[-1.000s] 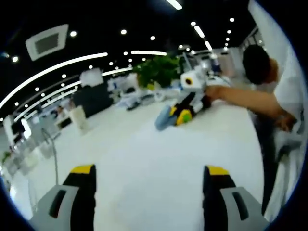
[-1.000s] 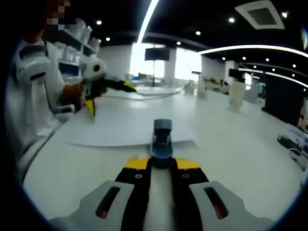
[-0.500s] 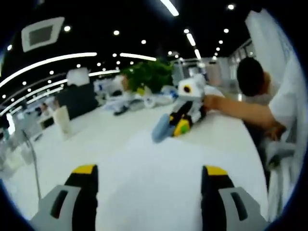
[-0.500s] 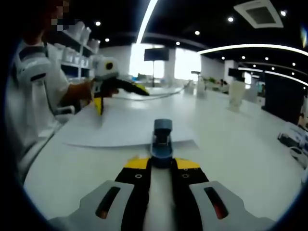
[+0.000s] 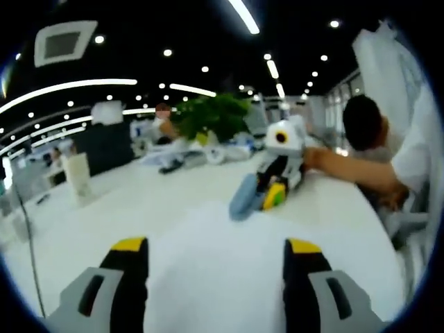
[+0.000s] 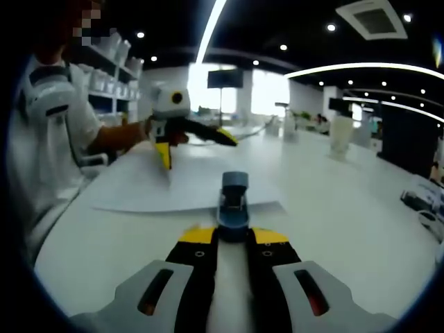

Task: Pick up the paper insert the paper into the punch align the paper edges press the punch to punch holes

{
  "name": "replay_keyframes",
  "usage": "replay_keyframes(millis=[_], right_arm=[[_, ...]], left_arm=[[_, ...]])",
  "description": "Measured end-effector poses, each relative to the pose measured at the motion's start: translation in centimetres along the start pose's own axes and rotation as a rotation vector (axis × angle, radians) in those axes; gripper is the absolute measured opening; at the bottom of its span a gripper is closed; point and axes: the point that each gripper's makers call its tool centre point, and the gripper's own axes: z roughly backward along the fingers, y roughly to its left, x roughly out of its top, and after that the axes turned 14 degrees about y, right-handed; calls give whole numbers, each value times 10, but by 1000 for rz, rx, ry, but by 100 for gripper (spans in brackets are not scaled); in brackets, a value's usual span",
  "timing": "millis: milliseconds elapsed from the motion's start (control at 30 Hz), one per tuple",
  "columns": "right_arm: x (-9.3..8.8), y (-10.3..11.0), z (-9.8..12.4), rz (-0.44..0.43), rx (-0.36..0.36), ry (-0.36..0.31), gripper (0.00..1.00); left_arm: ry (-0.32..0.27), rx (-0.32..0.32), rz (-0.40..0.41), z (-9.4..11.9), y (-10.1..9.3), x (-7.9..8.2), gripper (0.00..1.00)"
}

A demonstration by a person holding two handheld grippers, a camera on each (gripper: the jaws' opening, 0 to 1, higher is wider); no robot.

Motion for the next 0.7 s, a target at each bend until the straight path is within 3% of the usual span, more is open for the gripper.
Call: replay_keyframes(millis=[233,500,533,700], right_arm=[[0,0,0,0,-1,1,21],[0,-1,0,1,0,1,21],[0,-1,0,3,0,1,21],[1,0,0,6,2,1,21]], left_arm=[[6,-130,21,-8,-12,-12,70],[40,-165,23,-18,-21,-26,69],[21,-161,-15,-20,-19,-23,69],[25,-185,12,-22,-22,-28,72]])
